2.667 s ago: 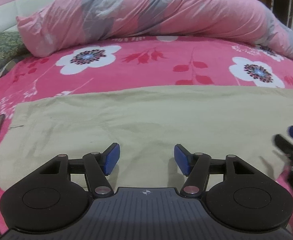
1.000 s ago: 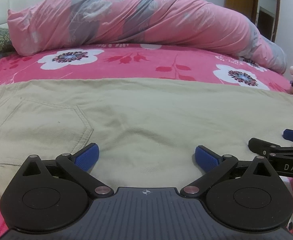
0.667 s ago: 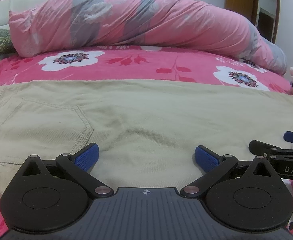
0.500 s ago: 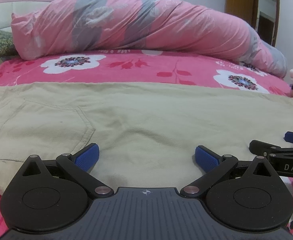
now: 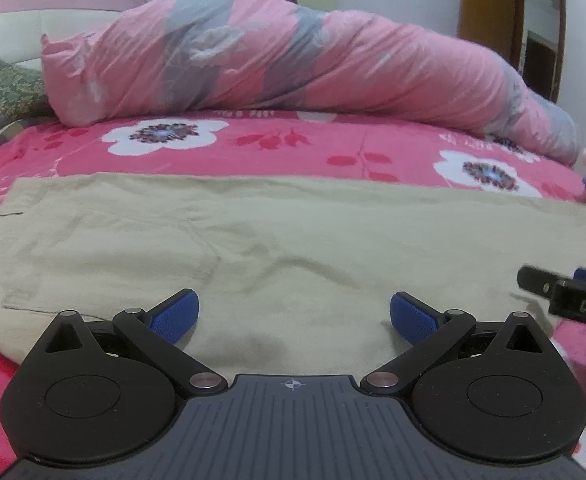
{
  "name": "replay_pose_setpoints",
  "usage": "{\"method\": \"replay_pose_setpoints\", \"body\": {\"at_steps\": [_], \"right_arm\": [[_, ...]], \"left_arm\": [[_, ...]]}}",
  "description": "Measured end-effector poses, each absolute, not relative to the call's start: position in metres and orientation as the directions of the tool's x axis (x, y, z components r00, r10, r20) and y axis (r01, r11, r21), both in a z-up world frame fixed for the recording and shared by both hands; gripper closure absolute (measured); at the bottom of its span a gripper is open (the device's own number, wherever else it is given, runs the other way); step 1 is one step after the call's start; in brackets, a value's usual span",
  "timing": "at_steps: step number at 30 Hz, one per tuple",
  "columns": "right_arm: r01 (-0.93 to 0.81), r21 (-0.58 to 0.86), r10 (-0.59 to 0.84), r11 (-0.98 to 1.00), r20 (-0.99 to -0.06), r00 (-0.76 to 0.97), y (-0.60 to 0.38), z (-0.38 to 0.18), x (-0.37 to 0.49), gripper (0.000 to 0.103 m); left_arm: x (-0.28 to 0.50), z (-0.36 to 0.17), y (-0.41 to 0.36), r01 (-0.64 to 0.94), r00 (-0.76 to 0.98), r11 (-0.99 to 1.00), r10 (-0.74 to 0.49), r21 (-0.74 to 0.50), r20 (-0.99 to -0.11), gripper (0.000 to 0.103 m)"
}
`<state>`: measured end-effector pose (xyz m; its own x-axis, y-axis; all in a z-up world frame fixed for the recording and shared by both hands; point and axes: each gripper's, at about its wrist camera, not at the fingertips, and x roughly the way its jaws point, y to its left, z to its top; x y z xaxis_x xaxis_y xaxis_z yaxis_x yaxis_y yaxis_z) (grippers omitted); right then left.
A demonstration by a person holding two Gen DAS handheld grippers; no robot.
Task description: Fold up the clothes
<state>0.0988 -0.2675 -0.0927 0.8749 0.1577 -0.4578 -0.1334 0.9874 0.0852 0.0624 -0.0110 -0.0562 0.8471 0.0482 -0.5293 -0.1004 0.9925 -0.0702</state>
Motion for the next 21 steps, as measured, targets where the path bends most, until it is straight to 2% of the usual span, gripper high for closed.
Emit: {"method": "replay_pose_setpoints", "body": {"at_steps": [4,6,7,12,14,17,19,21], "right_arm": [[-0.212,0.086,0.227,0.974,-0.471,0.853,-0.24,-0.082,0.106,0.03],[-0.264,0.087,0.273,0.961,-0.48,0.834,-0.222,-0.074,0.111,0.035],[-0.29,0.088,0.295,0.953,-0.484,0.823,-0.212,-0.071,0.114,0.044],[-0.415,0.094,0.403,0.905,-0.507,0.762,-0.167,-0.053,0.127,0.073],[-0.464,0.097,0.443,0.881,-0.516,0.733,-0.148,-0.046,0.132,0.076],[-0.54,0.061,0.47,0.839,-0.58,0.665,-0.105,-0.06,0.142,0.083],[-0.563,0.001,0.437,0.827,-0.63,0.641,-0.098,-0.075,0.142,0.086],[-0.562,-0.07,0.407,0.824,-0.617,0.673,-0.116,-0.081,0.128,0.087]], "left_arm": [[0.055,-0.039,0.014,-0.163,0.858,0.983,0.099,-0.085,-0.505,0.004],[0.053,-0.034,0.033,-0.203,0.853,0.975,0.129,-0.094,-0.506,0.005],[0.052,-0.031,0.043,-0.223,0.849,0.97,0.143,-0.1,-0.508,0.008],[0.052,-0.036,0.079,-0.278,0.823,0.954,0.175,-0.114,-0.541,0.032],[0.051,-0.038,0.084,-0.277,0.818,0.955,0.174,-0.109,-0.548,0.04],[0.049,-0.042,0.087,-0.26,0.819,0.962,0.172,-0.087,-0.548,0.043],[0.048,-0.045,0.09,-0.252,0.817,0.965,0.173,-0.071,-0.551,0.044],[0.045,-0.047,0.097,-0.249,0.821,0.965,0.167,-0.08,-0.545,0.045]]}}
